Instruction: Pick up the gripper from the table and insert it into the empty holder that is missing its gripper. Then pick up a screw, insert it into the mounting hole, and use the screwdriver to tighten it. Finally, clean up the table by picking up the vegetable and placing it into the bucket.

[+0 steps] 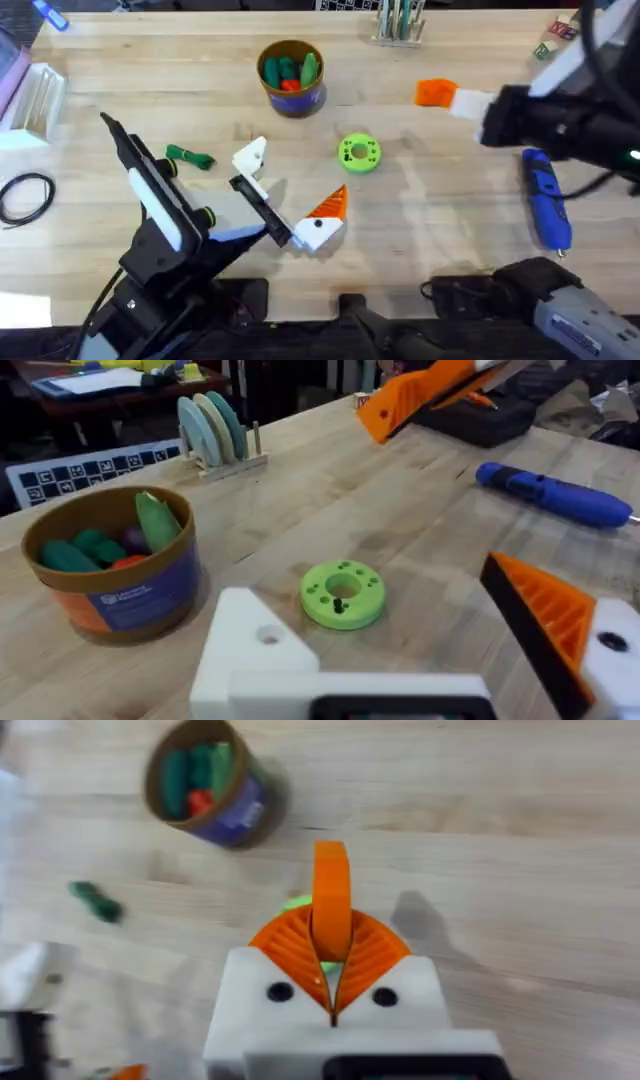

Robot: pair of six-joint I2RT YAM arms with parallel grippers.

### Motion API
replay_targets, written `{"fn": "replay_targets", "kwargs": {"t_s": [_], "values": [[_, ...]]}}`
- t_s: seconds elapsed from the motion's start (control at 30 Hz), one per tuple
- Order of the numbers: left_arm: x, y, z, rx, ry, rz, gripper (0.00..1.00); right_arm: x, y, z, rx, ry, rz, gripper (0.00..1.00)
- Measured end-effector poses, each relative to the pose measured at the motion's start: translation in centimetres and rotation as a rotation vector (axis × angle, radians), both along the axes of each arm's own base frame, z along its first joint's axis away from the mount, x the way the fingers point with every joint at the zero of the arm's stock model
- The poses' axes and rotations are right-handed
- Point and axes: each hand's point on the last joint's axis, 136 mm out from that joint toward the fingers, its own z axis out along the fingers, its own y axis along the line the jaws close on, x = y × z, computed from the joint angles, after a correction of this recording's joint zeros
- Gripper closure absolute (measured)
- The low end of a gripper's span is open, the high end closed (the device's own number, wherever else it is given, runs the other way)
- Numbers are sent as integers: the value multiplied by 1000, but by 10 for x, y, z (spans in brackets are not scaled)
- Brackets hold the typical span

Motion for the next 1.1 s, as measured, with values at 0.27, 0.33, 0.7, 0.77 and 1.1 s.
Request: {"fn": "replay_targets", "kwargs": {"t_s": [0.27, 0.33, 0.7, 0.77, 1.1], "values": [[0, 0, 0, 0, 0, 0, 13, 8, 79, -34, 417, 270, 237, 992], [0, 0, 0, 0, 0, 0, 14, 7, 97, -39, 509, 342, 320, 992], [0, 0, 0, 0, 0, 0, 14, -6, 153, -47, 840, 609, 653, 992], [0, 0, 0, 0, 0, 0, 14, -16, 162, -45, 850, 638, 706, 992], [0, 0, 0, -13, 14, 1, 14, -38, 179, -40, 869, 682, 835, 992]]}}
